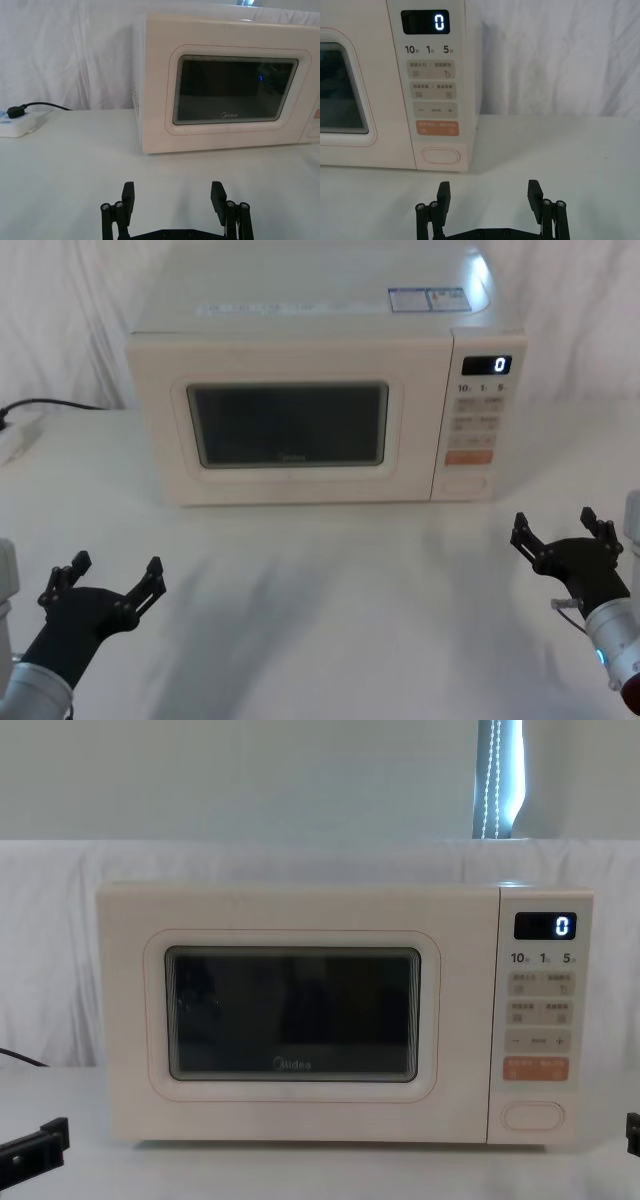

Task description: Press the button to open the microwave door with one hand; close the microwave door with the other hand.

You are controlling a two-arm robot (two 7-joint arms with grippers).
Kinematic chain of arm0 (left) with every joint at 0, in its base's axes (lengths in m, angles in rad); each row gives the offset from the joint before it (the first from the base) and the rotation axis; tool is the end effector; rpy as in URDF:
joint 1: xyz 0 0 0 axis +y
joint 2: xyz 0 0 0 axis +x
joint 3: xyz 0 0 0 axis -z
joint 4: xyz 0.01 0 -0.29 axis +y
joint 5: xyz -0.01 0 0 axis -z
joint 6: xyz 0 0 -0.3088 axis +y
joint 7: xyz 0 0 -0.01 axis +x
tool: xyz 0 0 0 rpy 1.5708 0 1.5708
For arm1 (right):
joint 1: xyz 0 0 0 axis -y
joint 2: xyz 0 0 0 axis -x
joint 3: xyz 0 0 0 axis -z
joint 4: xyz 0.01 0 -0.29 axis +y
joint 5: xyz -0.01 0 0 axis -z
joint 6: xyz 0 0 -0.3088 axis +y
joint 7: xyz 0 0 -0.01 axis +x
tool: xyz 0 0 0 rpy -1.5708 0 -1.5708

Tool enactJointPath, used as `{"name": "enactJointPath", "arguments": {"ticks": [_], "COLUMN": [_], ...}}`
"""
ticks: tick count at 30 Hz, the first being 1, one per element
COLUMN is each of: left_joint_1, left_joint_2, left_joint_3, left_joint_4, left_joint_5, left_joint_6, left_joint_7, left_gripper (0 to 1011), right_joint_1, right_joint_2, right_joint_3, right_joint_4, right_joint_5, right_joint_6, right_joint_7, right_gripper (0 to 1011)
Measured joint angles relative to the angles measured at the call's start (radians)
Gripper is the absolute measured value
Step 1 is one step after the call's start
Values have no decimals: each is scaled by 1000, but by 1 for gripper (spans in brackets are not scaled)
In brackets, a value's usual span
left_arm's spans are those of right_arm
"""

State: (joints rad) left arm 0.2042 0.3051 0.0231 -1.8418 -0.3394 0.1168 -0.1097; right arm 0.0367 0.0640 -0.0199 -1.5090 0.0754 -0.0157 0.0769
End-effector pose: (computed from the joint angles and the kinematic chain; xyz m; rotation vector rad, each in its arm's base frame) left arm 0.2712 0.0573 -0.2683 0.0175 0.0871 1.3546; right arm 0.3390 -0.0139 -0.3070 0.0006 0.0165 -1.4782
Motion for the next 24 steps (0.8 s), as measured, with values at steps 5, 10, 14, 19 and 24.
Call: {"name": "enactJointPath", "arguments": {"ticks": [5,10,14,19,24], "left_joint_1": [0,-1,-1,-1,-1], "left_joint_2": [2,3,4,4,5], "left_joint_3": [1,2,2,3,3], "left_joint_4": [-2,-3,-4,-4,-5], "left_joint_5": [0,-1,-1,-1,-2], "left_joint_6": [0,0,0,0,0], "left_joint_7": [0,-1,-1,-1,-2], "left_gripper": [1001,1001,1001,1001,1001], "right_joint_1": [0,0,0,0,0], "right_joint_2": [0,0,0,0,0], "right_joint_3": [0,0,0,0,0], "right_joint_4": [0,0,0,0,0], "right_joint_5": [0,0,0,0,0], "right_joint_6": [0,0,0,0,0], "right_joint_7": [0,0,0,0,0], "right_gripper": [1002,1002,1002,1002,1002]}}
